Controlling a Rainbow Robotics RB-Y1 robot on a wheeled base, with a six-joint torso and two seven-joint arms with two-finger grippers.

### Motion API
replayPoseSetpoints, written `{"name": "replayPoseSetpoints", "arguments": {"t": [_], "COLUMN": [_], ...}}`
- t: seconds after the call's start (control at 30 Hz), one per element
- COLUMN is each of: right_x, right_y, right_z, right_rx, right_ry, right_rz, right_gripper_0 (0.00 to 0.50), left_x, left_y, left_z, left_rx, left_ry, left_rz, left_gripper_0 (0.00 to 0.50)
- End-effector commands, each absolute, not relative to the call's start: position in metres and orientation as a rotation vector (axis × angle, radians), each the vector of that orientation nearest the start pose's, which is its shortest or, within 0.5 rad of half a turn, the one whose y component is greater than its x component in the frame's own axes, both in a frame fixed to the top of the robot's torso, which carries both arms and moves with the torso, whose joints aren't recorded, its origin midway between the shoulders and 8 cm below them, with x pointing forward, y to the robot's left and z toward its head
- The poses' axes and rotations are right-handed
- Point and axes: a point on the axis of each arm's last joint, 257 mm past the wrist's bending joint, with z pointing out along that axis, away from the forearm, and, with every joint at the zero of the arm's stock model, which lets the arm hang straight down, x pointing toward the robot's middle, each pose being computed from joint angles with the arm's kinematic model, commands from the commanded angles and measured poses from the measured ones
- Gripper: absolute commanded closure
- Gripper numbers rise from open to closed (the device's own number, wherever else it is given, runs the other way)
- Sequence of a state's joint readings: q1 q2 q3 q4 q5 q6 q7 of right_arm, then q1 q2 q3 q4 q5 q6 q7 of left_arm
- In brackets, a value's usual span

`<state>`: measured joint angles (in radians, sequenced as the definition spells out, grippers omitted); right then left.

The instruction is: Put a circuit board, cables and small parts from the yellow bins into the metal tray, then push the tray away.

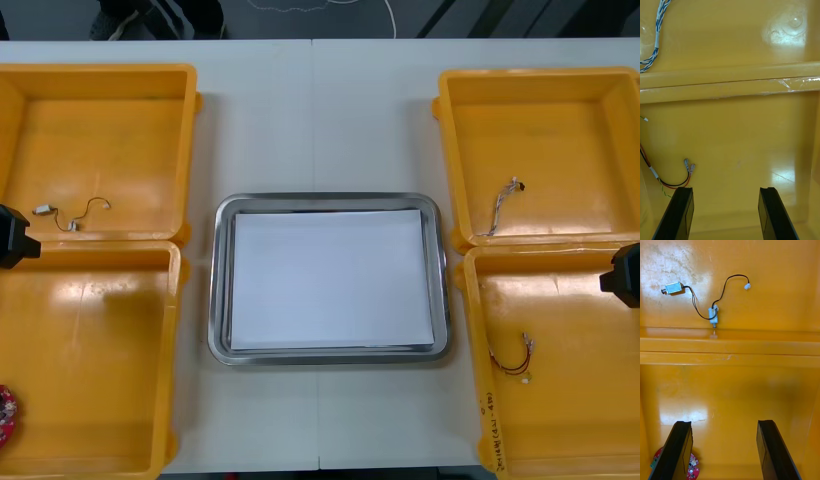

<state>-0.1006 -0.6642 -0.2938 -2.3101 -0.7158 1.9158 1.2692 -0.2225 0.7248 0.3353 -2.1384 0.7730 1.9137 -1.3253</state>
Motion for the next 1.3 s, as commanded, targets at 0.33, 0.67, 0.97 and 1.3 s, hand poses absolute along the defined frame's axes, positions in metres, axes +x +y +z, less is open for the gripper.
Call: {"name": "replayPoseSetpoints", "arguments": {"t": [0.33,0.67,0.97,1.3], "right_x": [0.354,0.347,0.336,0.34], "right_y": [-0.362,-0.342,-0.34,-0.328], "right_z": [-0.189,-0.208,-0.248,-0.272], "right_rx": [0.096,0.31,0.38,0.48], "right_ry": [2.68,2.721,2.815,2.822], "right_rz": [-0.047,0.026,-0.048,-0.023], "right_gripper_0": [0.0,0.0,0.0,0.0], "left_x": [0.385,0.384,0.372,0.347], "left_y": [0.392,0.401,0.428,0.461], "left_z": [-0.154,-0.135,-0.131,-0.136], "left_rx": [0.102,0.1,0.052,0.196], "left_ry": [2.659,2.636,2.631,2.665], "left_rz": [0.086,0.074,0.114,0.221], "left_gripper_0": [0.0,0.0,0.0,0.0]}}
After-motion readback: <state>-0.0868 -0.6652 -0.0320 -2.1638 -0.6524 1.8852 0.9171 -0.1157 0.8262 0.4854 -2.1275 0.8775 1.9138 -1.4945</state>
